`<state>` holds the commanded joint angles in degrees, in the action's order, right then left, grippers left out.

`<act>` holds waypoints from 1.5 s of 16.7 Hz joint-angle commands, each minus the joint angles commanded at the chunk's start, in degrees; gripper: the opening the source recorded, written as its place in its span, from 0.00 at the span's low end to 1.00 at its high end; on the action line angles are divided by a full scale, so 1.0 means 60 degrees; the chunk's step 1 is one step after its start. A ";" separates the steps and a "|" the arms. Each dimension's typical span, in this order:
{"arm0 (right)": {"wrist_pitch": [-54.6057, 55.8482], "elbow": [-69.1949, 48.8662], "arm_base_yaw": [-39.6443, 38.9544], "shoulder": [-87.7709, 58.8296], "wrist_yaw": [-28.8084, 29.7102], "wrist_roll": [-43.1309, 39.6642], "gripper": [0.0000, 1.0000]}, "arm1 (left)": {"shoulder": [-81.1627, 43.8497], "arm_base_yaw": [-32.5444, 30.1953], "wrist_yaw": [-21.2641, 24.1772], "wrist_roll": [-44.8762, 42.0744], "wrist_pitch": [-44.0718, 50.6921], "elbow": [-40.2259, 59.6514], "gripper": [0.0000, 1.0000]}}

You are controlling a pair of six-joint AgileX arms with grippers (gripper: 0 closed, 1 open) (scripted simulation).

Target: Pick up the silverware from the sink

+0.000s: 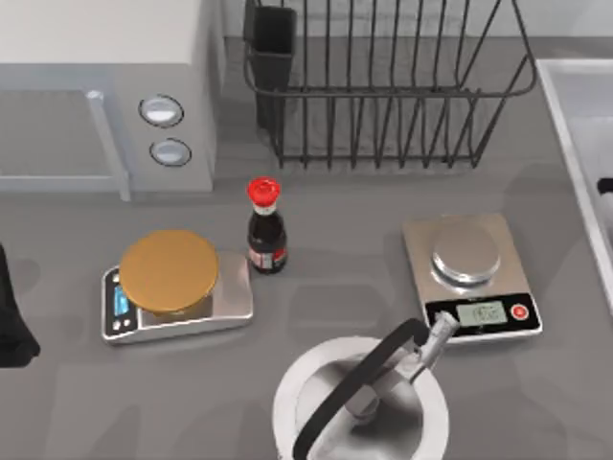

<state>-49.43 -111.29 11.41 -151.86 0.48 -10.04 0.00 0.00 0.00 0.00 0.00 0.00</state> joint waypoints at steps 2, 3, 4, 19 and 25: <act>0.0000 0.0000 0.0000 0.0000 0.0000 0.0000 0.00 | 0.0000 0.0000 0.0000 0.0000 0.0000 0.0000 1.00; 0.0000 0.0000 0.0000 0.0000 0.0000 0.0000 0.00 | 0.0000 0.0000 0.0000 0.0000 0.0000 0.0000 1.00; 0.0000 0.0000 0.0000 0.0000 0.0000 0.0000 0.00 | 0.0000 0.0000 0.0000 0.0000 0.0000 0.0000 1.00; -0.4527 -0.3253 -0.0011 0.1623 -0.0096 0.0041 0.00 | 0.0000 0.0000 0.0000 0.0000 0.0000 0.0000 1.00; -0.4731 -0.3414 -0.0046 0.1739 -0.0101 0.0076 0.00 | 0.0000 0.0000 0.0000 0.0000 0.0000 0.0000 1.00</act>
<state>-77.81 -131.78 11.14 -141.43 -0.13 -9.58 0.00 0.00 0.00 0.00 0.00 0.00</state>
